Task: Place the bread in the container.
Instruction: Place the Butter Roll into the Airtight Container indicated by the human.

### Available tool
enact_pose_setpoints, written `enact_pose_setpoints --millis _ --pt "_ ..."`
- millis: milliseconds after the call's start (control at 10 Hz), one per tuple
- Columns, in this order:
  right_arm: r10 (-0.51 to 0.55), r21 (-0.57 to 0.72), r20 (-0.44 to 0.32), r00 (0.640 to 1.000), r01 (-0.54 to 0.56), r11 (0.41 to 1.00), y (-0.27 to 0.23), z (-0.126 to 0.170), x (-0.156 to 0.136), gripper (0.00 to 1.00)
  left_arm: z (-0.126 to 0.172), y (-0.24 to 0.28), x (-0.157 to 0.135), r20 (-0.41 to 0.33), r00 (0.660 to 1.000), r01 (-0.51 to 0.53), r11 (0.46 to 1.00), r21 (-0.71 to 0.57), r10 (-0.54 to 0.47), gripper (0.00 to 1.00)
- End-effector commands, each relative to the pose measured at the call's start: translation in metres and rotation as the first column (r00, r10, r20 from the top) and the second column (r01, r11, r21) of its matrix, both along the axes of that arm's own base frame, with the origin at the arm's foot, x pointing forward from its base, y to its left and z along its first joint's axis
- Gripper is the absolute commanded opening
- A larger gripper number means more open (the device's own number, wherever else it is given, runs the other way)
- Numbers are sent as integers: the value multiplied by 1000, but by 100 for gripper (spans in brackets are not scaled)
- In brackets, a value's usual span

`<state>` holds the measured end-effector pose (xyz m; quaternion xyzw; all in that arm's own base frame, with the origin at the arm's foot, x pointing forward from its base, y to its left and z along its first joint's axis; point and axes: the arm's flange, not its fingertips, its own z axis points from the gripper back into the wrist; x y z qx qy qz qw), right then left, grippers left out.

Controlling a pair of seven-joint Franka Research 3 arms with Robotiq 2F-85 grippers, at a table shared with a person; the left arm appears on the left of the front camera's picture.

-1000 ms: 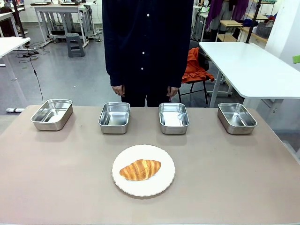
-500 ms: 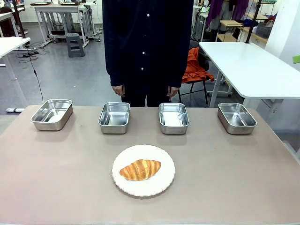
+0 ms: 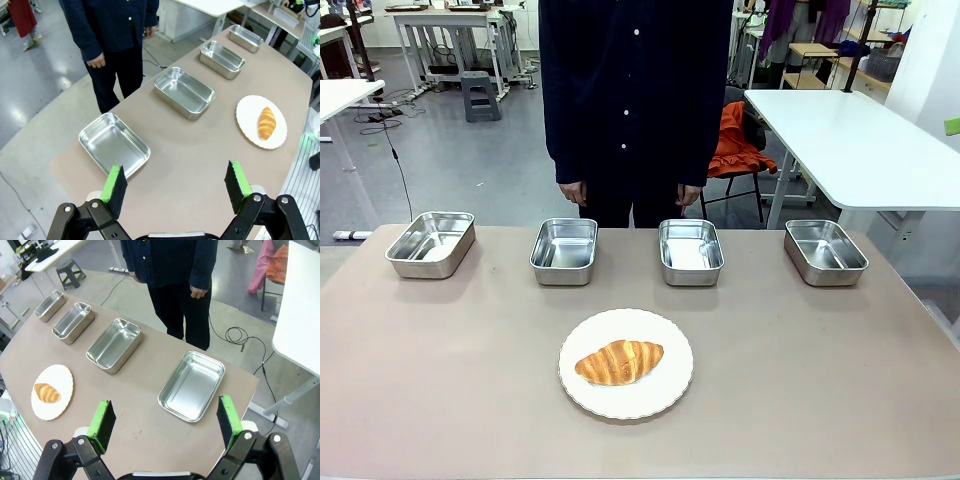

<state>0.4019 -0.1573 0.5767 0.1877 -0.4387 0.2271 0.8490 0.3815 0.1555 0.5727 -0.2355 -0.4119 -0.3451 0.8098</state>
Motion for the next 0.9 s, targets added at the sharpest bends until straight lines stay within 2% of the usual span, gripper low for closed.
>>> enact_pose_setpoints --millis 0,800 --pt "7 9 16 1000 -7 1000 -1 0 2 100 1 0 -1 6 1000 0 1000 -6 0 100" --pt "7 9 16 1000 -7 1000 -1 0 2 100 1 0 -1 6 1000 0 1000 -6 0 100"
